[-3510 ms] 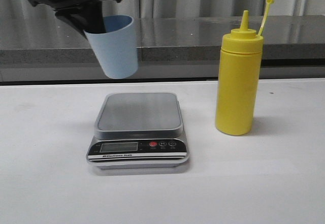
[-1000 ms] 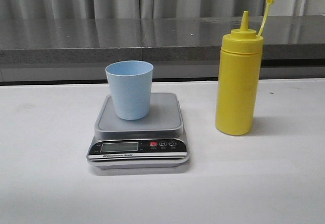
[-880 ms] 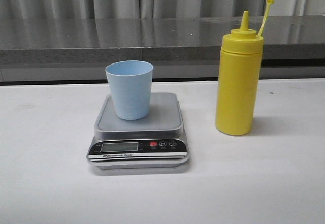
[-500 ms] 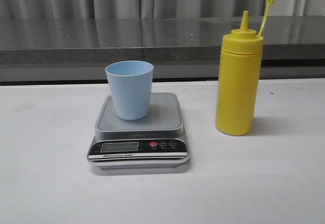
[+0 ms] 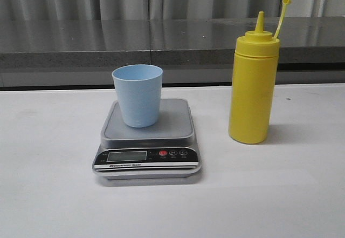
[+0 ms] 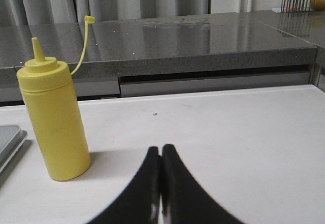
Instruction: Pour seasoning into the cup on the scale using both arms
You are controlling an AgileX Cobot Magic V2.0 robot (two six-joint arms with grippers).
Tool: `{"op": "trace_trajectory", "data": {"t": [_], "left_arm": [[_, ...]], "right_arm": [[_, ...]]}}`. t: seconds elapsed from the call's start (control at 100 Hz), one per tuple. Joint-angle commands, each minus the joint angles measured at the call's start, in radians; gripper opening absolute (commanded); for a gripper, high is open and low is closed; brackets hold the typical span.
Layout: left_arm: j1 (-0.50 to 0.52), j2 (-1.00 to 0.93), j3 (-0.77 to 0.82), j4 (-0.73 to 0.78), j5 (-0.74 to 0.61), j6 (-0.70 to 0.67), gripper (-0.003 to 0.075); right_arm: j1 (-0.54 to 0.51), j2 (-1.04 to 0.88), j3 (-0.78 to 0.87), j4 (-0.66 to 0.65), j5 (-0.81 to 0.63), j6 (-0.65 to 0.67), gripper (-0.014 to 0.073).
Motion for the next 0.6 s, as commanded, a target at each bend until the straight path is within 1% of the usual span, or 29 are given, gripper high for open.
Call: {"op": "trace_trajectory", "data": {"t": [0.0,0.15,0.27,0.44,0.59], "left_arm": [[0.002,-0.038,-0.009,-0.006,-0.075,-0.013,0.0010],[0.002,-0.069,-0.005,-0.004,-0.070,-0.013,0.0010],[0.002,-0.069,-0.005,-0.004,-0.070,-0.013,0.0010],[0.002,-0.069,-0.005,-0.004,-0.070,-0.013,0.0010],[0.002,-0.069,-0.005,-0.004,-0.070,-0.013,0.0010]], "right_arm": [[-0.005,-0.013,-0.016,-0.005,-0.082,-0.006,-0.0067],[-0.005,0.006,-0.076,-0.005,-0.025,-0.006,-0.0067],[-0.005,0.073,-0.168,-0.005,0.071,-0.006,-0.0067],[-0.005,0.230,-0.295,-0.005,0.166,-0.006,-0.0067],[-0.004,0.386,-0.377,-0.005,0.171,-0.006,-0.0067]]}}
